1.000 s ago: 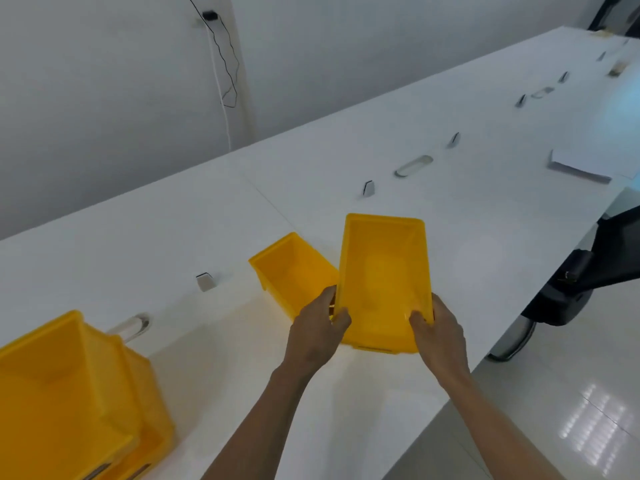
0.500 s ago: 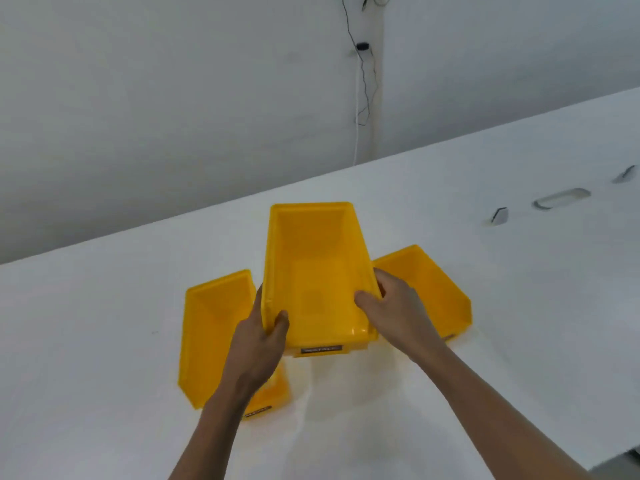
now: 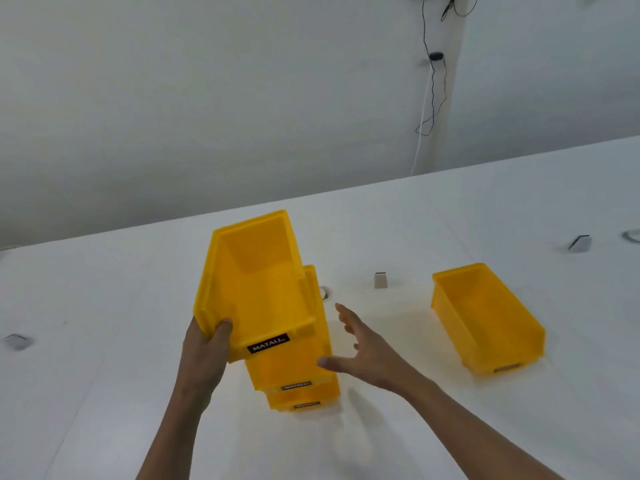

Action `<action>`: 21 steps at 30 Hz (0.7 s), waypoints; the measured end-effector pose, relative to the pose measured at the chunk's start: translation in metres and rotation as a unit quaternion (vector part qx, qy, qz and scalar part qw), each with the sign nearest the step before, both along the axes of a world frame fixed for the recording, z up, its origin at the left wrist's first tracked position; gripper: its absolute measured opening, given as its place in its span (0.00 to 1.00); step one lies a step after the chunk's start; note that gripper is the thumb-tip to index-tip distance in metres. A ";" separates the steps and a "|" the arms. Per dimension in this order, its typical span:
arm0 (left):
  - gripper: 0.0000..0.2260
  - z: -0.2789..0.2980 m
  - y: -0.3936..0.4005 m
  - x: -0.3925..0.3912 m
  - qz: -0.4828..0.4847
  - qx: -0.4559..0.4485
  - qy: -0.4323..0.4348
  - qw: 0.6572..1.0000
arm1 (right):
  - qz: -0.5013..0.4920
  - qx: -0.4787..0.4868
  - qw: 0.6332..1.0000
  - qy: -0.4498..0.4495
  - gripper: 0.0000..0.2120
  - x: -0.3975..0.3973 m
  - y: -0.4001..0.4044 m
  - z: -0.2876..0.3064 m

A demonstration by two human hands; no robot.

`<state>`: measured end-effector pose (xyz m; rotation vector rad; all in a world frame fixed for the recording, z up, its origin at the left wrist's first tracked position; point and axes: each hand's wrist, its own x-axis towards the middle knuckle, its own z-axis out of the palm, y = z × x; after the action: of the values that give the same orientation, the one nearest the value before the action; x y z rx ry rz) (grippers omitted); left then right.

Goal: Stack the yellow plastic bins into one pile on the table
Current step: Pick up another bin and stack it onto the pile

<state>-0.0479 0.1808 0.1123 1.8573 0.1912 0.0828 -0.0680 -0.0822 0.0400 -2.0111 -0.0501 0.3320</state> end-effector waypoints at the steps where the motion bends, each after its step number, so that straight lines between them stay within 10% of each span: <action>1: 0.22 0.000 0.003 0.002 -0.002 -0.005 -0.001 1.000 | 0.000 -0.011 1.000 0.017 0.55 0.003 0.004 -0.009; 10: 0.22 -0.005 -0.007 0.019 -0.029 0.012 0.041 0.999 | 0.008 -0.018 1.000 0.012 0.31 0.023 0.038 -0.040; 21: 0.22 -0.010 -0.016 0.026 -0.030 0.015 0.071 0.997 | -0.011 -0.061 0.998 0.010 0.30 0.026 0.049 -0.054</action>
<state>-0.0222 0.1647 0.1025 1.8978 0.2334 -0.0901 -0.0419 -0.0335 -0.0145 -2.1267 0.0048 0.3496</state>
